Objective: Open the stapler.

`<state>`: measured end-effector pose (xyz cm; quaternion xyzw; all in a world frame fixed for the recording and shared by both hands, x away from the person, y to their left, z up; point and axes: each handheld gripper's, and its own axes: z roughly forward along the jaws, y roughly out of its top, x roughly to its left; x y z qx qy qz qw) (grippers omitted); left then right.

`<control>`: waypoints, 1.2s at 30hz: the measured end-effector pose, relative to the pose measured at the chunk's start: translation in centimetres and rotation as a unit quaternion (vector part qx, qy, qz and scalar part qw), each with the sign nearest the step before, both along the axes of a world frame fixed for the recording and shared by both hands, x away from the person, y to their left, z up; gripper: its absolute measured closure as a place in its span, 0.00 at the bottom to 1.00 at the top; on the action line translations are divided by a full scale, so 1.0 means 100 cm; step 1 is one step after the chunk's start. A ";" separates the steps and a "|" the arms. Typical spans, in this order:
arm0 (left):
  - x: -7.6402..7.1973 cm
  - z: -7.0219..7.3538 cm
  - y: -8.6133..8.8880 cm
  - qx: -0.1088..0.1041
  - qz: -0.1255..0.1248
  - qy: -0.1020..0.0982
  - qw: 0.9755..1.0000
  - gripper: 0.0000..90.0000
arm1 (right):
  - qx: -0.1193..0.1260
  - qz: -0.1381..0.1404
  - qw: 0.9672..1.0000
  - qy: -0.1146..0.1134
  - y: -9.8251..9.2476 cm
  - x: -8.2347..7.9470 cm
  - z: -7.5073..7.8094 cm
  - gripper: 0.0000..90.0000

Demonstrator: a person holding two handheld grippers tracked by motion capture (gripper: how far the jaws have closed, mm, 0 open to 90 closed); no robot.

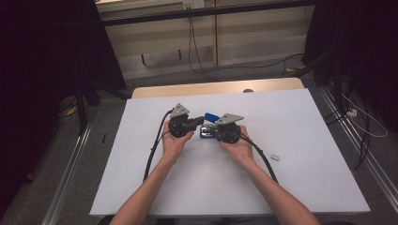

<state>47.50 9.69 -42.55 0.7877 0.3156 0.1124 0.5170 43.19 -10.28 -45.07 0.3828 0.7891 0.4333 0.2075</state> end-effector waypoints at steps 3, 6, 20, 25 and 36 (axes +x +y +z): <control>0.000 0.000 0.000 0.003 0.000 0.001 1.000 1.00 | 0.004 -0.006 1.000 -0.013 0.002 0.000 0.003 1.00; 0.001 0.000 0.000 0.002 0.001 0.002 1.000 1.00 | 0.005 -0.014 1.000 -0.023 0.005 0.001 0.004 1.00; 0.005 -0.012 0.000 0.014 -0.001 0.025 1.000 1.00 | 0.000 -0.030 0.998 -0.047 0.014 0.001 0.002 1.00; 0.002 -0.017 -0.011 0.033 -0.008 0.010 0.999 1.00 | -0.002 -0.030 0.998 -0.047 0.012 0.001 0.003 1.00; 0.004 -0.017 -0.008 0.035 -0.004 0.009 0.999 1.00 | -0.003 -0.031 0.998 -0.045 0.012 0.001 0.002 1.00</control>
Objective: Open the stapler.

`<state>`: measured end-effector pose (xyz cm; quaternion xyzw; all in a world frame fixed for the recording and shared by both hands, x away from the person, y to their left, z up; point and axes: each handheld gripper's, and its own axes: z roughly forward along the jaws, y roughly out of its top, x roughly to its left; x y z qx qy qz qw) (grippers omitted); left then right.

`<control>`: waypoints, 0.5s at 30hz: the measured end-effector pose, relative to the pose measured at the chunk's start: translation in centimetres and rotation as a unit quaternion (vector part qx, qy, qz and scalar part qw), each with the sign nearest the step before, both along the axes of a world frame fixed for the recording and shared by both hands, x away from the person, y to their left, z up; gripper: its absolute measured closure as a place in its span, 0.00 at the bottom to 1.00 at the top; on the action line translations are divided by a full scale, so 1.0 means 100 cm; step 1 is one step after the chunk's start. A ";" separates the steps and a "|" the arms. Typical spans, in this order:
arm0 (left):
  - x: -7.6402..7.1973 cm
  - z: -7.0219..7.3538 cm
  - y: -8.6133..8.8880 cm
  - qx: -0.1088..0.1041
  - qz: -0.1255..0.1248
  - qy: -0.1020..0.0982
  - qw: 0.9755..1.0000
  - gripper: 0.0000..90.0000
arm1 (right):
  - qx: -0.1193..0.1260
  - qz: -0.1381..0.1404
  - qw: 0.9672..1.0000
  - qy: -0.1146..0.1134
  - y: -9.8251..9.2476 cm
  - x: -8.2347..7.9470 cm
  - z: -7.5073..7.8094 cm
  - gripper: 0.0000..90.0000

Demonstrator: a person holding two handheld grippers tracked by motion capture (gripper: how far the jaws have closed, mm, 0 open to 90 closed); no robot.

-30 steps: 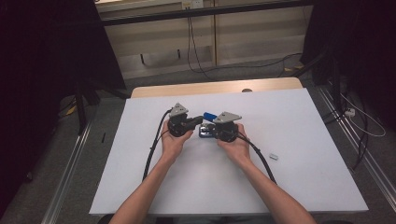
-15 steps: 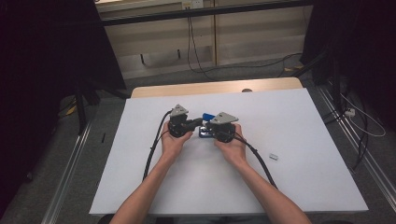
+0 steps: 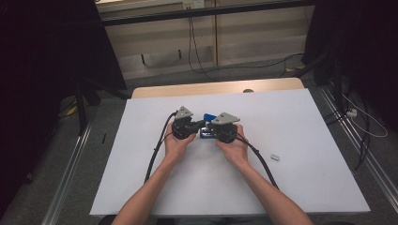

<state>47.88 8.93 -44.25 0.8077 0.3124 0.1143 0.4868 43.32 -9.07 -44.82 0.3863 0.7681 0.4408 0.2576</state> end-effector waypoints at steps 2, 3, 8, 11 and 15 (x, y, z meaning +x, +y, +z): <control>0.000 -0.001 0.000 0.002 -0.001 0.001 1.000 1.00 | 0.000 -0.002 1.000 0.000 0.000 0.000 0.000 1.00; 0.000 -0.001 0.000 0.003 -0.002 0.000 1.000 1.00 | 0.001 -0.003 1.000 0.000 0.000 0.000 0.001 1.00; 0.000 -0.003 -0.001 0.010 -0.001 -0.004 1.000 1.00 | 0.002 -0.005 1.000 -0.002 -0.001 0.001 0.002 1.00; 0.001 -0.005 -0.001 0.014 -0.001 0.004 1.000 1.00 | 0.004 -0.006 1.000 -0.001 -0.001 0.001 0.001 1.00; 0.001 -0.008 -0.003 0.020 0.000 0.000 1.000 1.00 | 0.007 -0.012 1.000 -0.001 0.001 0.001 0.000 1.00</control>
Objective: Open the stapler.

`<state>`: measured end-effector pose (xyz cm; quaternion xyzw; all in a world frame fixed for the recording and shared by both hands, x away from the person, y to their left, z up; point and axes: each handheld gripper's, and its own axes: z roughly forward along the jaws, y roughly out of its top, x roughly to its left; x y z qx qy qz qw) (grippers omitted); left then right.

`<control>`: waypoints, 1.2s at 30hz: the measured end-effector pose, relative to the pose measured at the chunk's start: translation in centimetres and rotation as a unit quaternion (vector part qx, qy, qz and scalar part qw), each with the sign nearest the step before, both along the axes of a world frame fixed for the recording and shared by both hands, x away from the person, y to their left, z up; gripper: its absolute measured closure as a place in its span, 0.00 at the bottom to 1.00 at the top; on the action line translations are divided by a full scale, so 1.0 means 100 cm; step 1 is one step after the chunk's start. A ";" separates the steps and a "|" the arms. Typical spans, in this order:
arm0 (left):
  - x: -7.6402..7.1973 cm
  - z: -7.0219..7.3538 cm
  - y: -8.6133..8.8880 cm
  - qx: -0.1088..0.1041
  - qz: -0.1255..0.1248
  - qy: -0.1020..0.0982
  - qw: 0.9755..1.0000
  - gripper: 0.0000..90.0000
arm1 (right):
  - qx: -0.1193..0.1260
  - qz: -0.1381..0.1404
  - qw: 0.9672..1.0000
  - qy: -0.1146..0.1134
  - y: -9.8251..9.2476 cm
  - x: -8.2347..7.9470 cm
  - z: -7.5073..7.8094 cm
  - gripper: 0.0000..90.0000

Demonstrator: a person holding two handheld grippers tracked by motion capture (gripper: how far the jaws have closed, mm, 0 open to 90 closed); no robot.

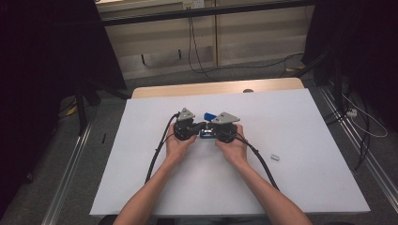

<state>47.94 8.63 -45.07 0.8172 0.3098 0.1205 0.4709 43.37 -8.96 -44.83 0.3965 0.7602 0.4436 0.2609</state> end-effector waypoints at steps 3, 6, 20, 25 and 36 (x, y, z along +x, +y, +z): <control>0.001 0.000 0.001 -0.002 -0.002 0.000 1.000 1.00 | -0.001 -0.005 1.000 -0.004 0.000 0.000 0.001 1.00; 0.001 -0.001 0.002 -0.007 -0.002 0.005 1.000 1.00 | 0.002 -0.013 1.000 -0.011 -0.001 0.000 0.003 1.00; 0.001 -0.001 0.002 -0.005 -0.007 -0.003 1.000 1.00 | 0.006 -0.020 1.000 -0.016 0.002 0.003 0.008 1.00; 0.002 -0.002 0.002 -0.010 -0.008 0.000 1.000 1.00 | 0.007 -0.023 1.000 -0.019 0.001 0.003 0.009 1.00; 0.003 -0.003 0.004 -0.016 -0.013 0.000 1.000 1.00 | 0.015 -0.023 0.999 -0.017 -0.003 0.004 0.012 1.00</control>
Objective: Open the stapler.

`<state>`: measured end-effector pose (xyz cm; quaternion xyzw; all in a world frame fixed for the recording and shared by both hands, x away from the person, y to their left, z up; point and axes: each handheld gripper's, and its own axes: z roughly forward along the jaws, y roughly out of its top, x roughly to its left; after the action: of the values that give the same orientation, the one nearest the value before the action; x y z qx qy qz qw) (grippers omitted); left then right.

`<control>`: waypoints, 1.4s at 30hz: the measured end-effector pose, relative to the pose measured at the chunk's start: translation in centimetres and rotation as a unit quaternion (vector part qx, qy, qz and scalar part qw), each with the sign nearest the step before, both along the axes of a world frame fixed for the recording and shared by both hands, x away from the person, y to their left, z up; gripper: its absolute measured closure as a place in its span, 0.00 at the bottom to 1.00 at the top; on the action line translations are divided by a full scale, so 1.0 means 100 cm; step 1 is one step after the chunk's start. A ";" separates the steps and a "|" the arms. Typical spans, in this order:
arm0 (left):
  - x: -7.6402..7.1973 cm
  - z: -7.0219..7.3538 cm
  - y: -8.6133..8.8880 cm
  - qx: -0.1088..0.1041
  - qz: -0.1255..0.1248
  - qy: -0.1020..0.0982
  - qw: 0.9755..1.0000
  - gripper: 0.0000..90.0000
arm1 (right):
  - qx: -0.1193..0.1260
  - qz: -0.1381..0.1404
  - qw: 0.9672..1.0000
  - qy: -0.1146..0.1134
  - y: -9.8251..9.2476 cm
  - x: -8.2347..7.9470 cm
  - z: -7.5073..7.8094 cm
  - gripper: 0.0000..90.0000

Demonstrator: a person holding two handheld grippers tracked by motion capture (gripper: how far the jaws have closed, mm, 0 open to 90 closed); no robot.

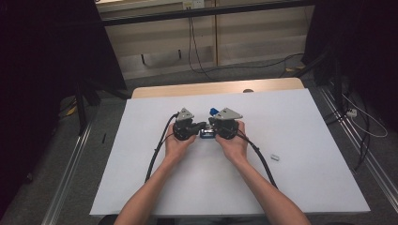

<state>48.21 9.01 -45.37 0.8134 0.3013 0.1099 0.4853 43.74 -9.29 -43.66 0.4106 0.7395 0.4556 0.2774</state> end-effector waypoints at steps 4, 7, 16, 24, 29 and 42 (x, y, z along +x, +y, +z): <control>0.000 0.000 0.000 -0.001 0.000 0.000 1.000 1.00 | -0.001 0.000 1.000 0.000 0.000 0.000 0.000 1.00; 0.000 0.000 0.000 -0.001 0.001 0.001 1.000 1.00 | -0.001 0.000 1.000 -0.001 0.000 0.000 0.000 1.00; 0.000 0.000 0.000 -0.002 0.001 0.001 1.000 1.00 | -0.008 -0.005 1.000 -0.006 0.001 -0.001 0.000 1.00; 0.001 -0.001 0.001 -0.008 0.002 0.004 1.000 1.00 | -0.008 -0.018 1.000 -0.011 -0.006 -0.002 0.005 1.00; 0.001 0.000 0.001 -0.001 -0.002 0.002 1.000 1.00 | -0.005 -0.028 0.999 -0.024 -0.011 -0.001 0.009 1.00; 0.001 -0.001 0.001 -0.009 0.000 0.006 1.000 1.00 | -0.003 -0.031 0.999 -0.019 -0.019 0.000 0.012 1.00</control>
<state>48.28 9.15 -45.47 0.8095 0.3052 0.1023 0.4910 43.69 -11.23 -42.44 0.4236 0.7225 0.4521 0.3068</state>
